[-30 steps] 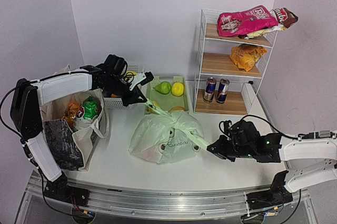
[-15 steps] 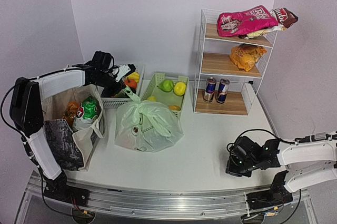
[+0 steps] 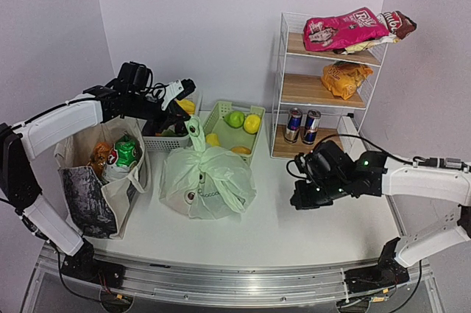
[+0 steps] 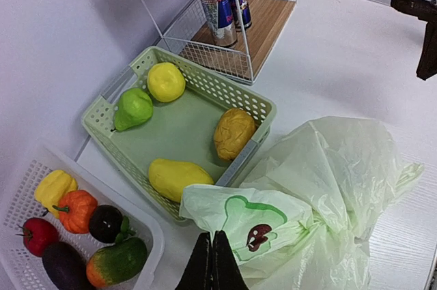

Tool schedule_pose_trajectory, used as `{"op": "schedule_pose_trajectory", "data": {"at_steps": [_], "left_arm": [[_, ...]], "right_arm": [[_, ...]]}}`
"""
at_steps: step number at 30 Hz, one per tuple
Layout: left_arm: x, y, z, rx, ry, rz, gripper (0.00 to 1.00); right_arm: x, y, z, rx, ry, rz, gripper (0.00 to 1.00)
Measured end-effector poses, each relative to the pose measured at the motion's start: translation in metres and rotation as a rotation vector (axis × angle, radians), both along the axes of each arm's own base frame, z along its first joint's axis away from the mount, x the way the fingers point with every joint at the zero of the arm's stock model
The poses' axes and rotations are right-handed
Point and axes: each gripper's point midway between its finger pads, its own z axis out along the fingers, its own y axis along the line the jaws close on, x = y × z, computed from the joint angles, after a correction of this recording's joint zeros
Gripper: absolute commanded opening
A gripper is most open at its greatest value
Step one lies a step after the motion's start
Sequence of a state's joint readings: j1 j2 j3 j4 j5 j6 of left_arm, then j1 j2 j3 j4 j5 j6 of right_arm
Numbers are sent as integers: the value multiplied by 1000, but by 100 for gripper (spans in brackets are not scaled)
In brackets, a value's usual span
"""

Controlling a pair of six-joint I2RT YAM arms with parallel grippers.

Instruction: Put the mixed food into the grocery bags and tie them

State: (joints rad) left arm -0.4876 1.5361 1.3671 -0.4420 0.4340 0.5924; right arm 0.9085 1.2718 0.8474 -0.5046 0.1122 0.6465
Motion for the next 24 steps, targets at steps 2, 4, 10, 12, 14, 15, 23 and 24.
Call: {"op": "schedule_pose_trajectory", "data": {"at_steps": [2, 4, 10, 12, 14, 15, 23, 24], "left_arm": [[-3, -1, 0, -11, 22, -7, 0], [-7, -1, -3, -14, 45, -13, 7], [-20, -2, -7, -17, 100, -53, 98], [-24, -1, -5, -24, 114, -50, 100], [-26, 2, 5, -52, 126, -24, 100], [-26, 3, 15, -69, 119, -6, 100], [-13, 73, 150, -350, -37, 298, 99], [-14, 88, 161, -380, -55, 343, 99]], "right_arm": [[7, 16, 18, 28, -33, 59, 6], [13, 29, 34, 48, -65, 108, 13], [30, 52, 71, 76, -151, 178, 61], [39, 54, 82, 79, -178, 174, 81], [51, 51, 91, 85, -193, 134, 86], [59, 46, 93, 80, -198, 111, 87], [109, -49, 71, 5, -138, -203, 90], [110, -62, 67, -12, -128, -233, 90]]}}
